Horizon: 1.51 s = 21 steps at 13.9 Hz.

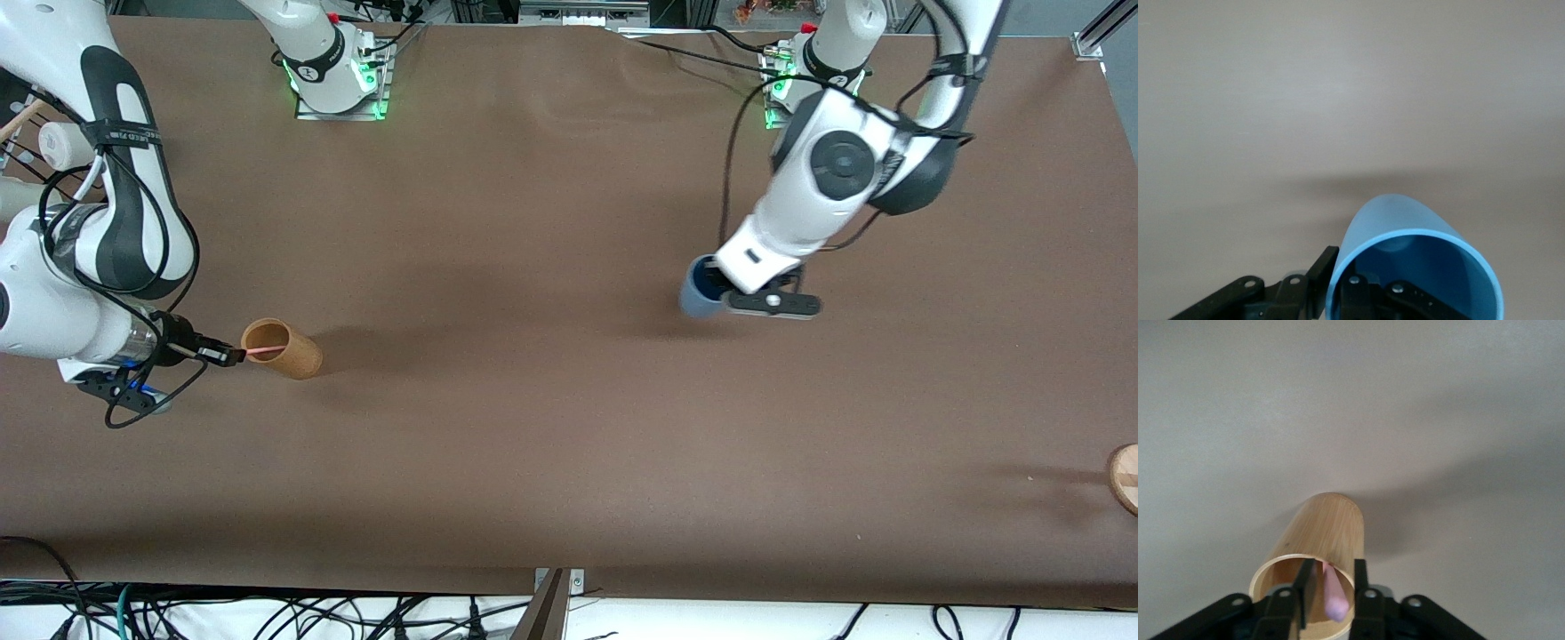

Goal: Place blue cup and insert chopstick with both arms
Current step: 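Carry the blue cup to mid-table while the right gripper lifts the chopstick out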

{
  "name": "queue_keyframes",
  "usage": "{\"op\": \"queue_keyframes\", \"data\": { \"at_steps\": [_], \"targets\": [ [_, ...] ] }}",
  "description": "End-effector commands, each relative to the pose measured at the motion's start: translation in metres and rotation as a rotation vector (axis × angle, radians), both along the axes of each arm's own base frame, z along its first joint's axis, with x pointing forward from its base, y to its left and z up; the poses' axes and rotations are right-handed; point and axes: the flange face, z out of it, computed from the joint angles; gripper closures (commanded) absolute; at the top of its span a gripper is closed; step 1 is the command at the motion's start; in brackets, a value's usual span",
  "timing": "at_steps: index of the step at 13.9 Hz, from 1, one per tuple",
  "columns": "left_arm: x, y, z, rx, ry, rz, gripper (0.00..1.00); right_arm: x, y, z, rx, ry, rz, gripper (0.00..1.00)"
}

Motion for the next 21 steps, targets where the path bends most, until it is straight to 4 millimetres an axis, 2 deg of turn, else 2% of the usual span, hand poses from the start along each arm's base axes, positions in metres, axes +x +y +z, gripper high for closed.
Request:
{"op": "queue_keyframes", "data": {
  "at_steps": [1,2,5,8,12,15,16,17,18,19,21],
  "targets": [
    [0.028,-0.088,-0.018,0.001,0.04,0.053,1.0,0.001,-0.003,0.001,0.019,-0.005,0.009,0.92],
    [0.025,-0.114,-0.027,0.006,0.032,0.065,1.0,0.002,-0.002,0.002,0.018,-0.007,0.018,1.0],
    [0.014,-0.169,-0.065,0.048,0.017,0.098,1.0,0.005,-0.001,0.009,0.013,-0.016,0.027,1.0],
    [0.005,-0.207,-0.103,0.057,0.018,0.162,1.0,0.01,0.006,0.032,0.013,-0.033,0.057,1.0],
    [0.0,-0.228,-0.137,0.078,0.006,0.222,1.0,0.015,0.01,0.088,0.024,-0.019,0.085,1.0],
    [-0.004,-0.236,-0.151,0.063,-0.01,0.266,1.0,0.015,0.013,0.128,0.026,-0.076,0.16,1.0],
    [-0.003,-0.235,-0.152,0.063,-0.01,0.27,0.94,0.012,0.015,0.145,0.025,-0.094,0.164,1.0],
    [-0.002,-0.234,-0.149,0.058,-0.01,0.274,0.48,0.006,0.022,0.155,0.029,-0.076,0.174,1.0],
    [-0.002,-0.235,-0.141,0.054,-0.013,0.272,0.01,-0.002,0.034,0.172,0.026,-0.079,0.195,1.0],
    [-0.003,-0.236,-0.131,0.048,-0.01,0.269,0.0,-0.005,0.046,0.181,0.016,-0.086,0.213,1.0],
    [-0.003,-0.231,-0.107,0.054,0.005,0.257,0.0,-0.01,0.052,0.201,0.023,-0.115,0.205,1.0]
  ]
}}
